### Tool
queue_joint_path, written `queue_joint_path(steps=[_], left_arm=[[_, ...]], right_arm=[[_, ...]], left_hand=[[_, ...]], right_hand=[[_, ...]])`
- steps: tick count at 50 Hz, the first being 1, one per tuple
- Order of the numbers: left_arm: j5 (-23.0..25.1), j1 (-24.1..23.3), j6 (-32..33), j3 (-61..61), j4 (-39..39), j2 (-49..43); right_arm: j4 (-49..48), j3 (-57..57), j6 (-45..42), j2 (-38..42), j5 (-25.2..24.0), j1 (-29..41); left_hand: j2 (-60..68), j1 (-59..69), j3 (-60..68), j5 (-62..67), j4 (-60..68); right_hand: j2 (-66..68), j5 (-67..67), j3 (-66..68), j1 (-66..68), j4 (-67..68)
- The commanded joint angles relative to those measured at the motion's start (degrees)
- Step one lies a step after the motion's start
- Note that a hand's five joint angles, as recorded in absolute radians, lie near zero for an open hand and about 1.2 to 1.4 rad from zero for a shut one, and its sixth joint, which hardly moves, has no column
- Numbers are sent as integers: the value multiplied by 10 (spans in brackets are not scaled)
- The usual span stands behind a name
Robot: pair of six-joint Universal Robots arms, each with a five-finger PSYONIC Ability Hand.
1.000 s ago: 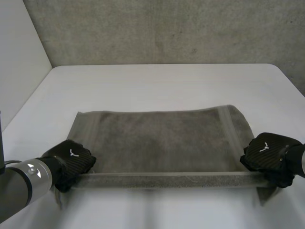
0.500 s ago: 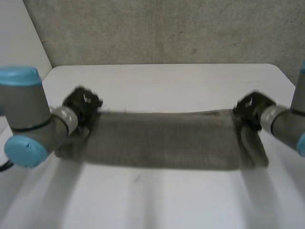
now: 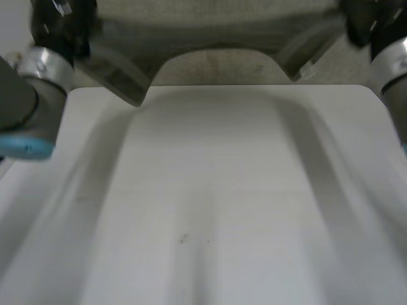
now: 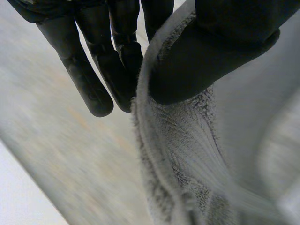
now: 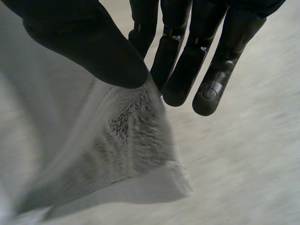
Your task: Fold the laundry
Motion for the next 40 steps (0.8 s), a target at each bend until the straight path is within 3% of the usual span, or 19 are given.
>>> queue_joint_path(steps=[1, 8, 14, 20, 22, 23, 24, 25, 37, 39, 40], left_arm=[[48, 2, 12, -152, -4, -10], [63, 3, 48, -254, -11, -44], [63, 16, 121, -326, -38, -23], [63, 22, 147, -341, -64, -2], [63, 23, 146, -339, -66, -3], [63, 23, 146, -339, -66, -3], [61, 25, 146, -337, -63, -4], [61, 31, 145, -333, -61, -10], [58, 55, 146, -325, -62, -46], [56, 55, 147, -330, -64, -44], [58, 55, 147, -334, -69, -37]], right_arm=[[119, 58, -22, 55, -47, -2], [216, 104, -114, 114, -50, -2], [291, 128, -142, 100, -46, -19], [318, 149, -142, 62, -48, -35], [319, 165, -141, 47, -47, -51], [319, 165, -141, 47, -47, -51], [319, 169, -141, 45, -47, -60], [318, 172, -141, 45, -47, -67], [319, 191, -128, 45, -46, -109], [319, 197, -128, 45, -46, -110], [319, 202, -129, 44, -46, -109]], left_hand=[[102, 114, 103, 101, 103], [102, 114, 103, 101, 103], [102, 114, 103, 101, 103], [102, 114, 103, 101, 103], [-88, -77, -87, -89, -88], [-89, -78, -88, -90, -89], [-214, -203, -213, -215, -214], [-244, -232, -243, -245, -243], [-261, -249, -260, -262, -261], [-229, -217, -228, -230, -229], [-79, -67, -78, -80, -79]], right_hand=[[122, 107, 118, 242, 115], [122, 107, 118, 242, 115], [122, 107, 118, 242, 115], [122, 107, 118, 242, 115], [122, 107, 118, 242, 115], [122, 107, 118, 242, 115], [122, 107, 118, 242, 115], [122, 107, 118, 242, 115], [122, 107, 118, 242, 115], [122, 107, 118, 242, 115], [122, 107, 118, 242, 115]])
